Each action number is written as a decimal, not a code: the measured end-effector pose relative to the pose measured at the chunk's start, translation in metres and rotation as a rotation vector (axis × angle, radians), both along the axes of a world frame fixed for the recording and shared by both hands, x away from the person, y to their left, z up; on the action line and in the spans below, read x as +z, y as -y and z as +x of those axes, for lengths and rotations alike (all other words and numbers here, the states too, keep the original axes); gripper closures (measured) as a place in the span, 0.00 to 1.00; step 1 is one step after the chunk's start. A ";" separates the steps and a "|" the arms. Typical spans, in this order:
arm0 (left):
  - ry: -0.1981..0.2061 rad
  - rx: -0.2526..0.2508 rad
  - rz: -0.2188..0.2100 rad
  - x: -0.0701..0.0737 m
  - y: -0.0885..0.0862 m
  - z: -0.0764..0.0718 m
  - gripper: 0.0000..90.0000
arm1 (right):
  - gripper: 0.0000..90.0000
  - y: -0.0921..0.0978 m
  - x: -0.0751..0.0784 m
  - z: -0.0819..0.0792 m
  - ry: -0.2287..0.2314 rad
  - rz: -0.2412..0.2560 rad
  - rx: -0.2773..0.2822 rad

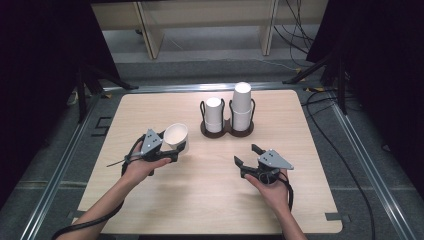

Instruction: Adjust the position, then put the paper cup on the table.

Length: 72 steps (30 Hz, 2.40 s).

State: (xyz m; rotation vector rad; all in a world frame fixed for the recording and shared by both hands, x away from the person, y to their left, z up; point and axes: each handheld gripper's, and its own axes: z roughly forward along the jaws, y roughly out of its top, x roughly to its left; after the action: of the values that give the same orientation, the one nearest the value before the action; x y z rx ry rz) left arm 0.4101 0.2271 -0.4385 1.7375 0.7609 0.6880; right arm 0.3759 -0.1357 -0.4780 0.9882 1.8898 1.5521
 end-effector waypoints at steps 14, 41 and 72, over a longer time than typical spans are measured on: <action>0.026 0.059 0.014 -0.008 -0.021 -0.001 0.29 | 0.25 0.001 0.000 -0.001 0.004 -0.001 -0.013; 0.040 0.323 0.024 -0.026 -0.082 0.008 0.29 | 0.25 0.024 0.002 -0.005 0.033 0.037 -0.064; 0.003 0.437 0.085 -0.045 -0.094 0.034 0.28 | 0.25 0.036 0.005 -0.010 0.037 0.016 -0.097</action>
State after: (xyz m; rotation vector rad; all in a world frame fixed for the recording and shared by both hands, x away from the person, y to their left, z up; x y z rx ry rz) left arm 0.4443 0.3215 -0.4835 1.6581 1.1404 1.0281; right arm 0.3657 -0.1715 -0.4732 1.0359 1.7801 1.5215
